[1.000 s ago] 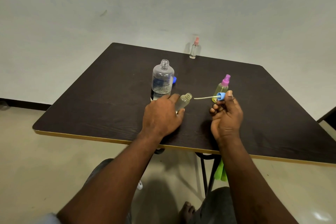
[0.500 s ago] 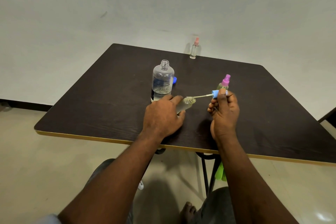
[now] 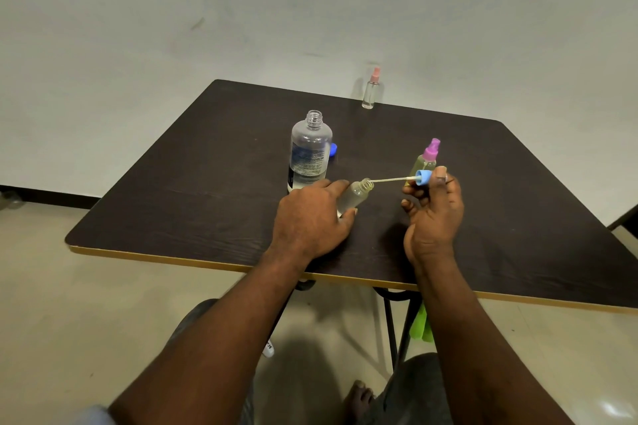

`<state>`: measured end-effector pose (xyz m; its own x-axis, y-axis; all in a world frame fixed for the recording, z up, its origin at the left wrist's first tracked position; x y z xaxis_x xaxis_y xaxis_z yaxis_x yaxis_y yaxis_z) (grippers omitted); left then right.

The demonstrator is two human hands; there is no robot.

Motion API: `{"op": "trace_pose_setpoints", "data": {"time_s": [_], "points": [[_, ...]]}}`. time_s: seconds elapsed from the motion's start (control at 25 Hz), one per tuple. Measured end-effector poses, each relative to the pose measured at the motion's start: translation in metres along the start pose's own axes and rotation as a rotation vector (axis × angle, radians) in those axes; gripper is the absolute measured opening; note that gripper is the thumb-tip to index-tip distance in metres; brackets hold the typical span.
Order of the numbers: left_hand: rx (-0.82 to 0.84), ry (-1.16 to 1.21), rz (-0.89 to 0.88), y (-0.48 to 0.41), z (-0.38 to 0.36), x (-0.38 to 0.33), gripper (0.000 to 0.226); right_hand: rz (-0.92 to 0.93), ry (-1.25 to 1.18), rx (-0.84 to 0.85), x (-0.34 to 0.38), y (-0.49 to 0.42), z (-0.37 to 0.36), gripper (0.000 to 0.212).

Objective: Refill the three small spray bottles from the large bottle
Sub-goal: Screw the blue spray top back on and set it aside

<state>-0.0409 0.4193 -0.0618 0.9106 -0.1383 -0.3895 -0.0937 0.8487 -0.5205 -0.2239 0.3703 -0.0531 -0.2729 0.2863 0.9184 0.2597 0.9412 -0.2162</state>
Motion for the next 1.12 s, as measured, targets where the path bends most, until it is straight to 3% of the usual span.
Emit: {"op": "trace_pose_setpoints", "data": {"time_s": [0.2,0.52,1.12], "points": [[-0.004,-0.002,-0.001,0.0,0.001,0.0,0.051,0.012,0.057,0.001,0.0,0.002,-0.003,0.018],[0.052,0.064,-0.083,0.001,0.0,0.0,0.054,0.156,0.211,0.297,0.001,0.013,-0.015,0.016],[0.063,0.151,-0.062,-0.001,-0.003,0.003,0.044,0.155,0.25,0.517,-0.005,0.012,-0.013,0.022]]}}
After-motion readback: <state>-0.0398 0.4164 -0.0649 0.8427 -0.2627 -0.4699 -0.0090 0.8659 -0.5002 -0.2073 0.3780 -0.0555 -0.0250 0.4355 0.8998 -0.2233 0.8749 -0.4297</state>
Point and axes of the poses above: each hand's wrist, its own y-axis away from the middle knuckle, its own z-axis out of the back of the hand, x = y × z, the point moved 1 cm from there along -y, towards the middle knuckle, and after that the axes turned 4 degrees about y, right-handed, at the moved point
